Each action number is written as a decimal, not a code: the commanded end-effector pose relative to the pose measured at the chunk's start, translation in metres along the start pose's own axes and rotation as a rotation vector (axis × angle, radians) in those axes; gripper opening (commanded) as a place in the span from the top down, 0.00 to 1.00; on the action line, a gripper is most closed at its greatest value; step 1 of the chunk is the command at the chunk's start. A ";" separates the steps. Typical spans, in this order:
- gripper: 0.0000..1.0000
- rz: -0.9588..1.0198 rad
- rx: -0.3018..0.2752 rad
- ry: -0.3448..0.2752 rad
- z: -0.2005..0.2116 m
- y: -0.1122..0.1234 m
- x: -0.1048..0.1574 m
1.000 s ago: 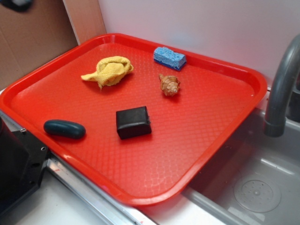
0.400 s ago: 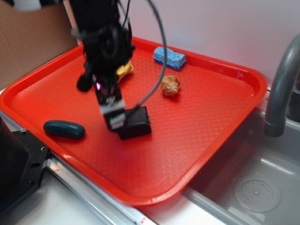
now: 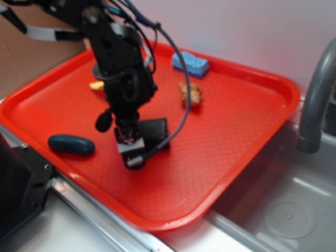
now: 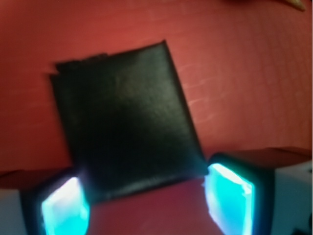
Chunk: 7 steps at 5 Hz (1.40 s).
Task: Grab the black box.
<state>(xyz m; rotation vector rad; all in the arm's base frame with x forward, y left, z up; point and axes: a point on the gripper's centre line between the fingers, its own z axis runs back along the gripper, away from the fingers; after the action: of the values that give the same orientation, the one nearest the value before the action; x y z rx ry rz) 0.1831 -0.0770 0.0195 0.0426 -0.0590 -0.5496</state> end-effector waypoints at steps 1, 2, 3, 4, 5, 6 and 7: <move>0.00 -0.068 -0.085 -0.144 -0.005 -0.005 0.013; 0.48 -0.090 -0.123 -0.131 -0.001 -0.008 0.019; 1.00 -0.074 -0.100 -0.139 0.015 -0.007 0.016; 1.00 -0.015 -0.030 -0.126 0.051 0.002 0.006; 1.00 0.039 -0.038 -0.168 0.089 0.014 -0.011; 1.00 0.270 -0.137 -0.065 0.116 0.028 -0.031; 1.00 0.510 -0.046 0.071 0.152 0.043 -0.058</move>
<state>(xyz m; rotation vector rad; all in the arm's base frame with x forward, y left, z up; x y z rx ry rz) 0.1409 -0.0093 0.1612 0.0039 0.0490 -0.0385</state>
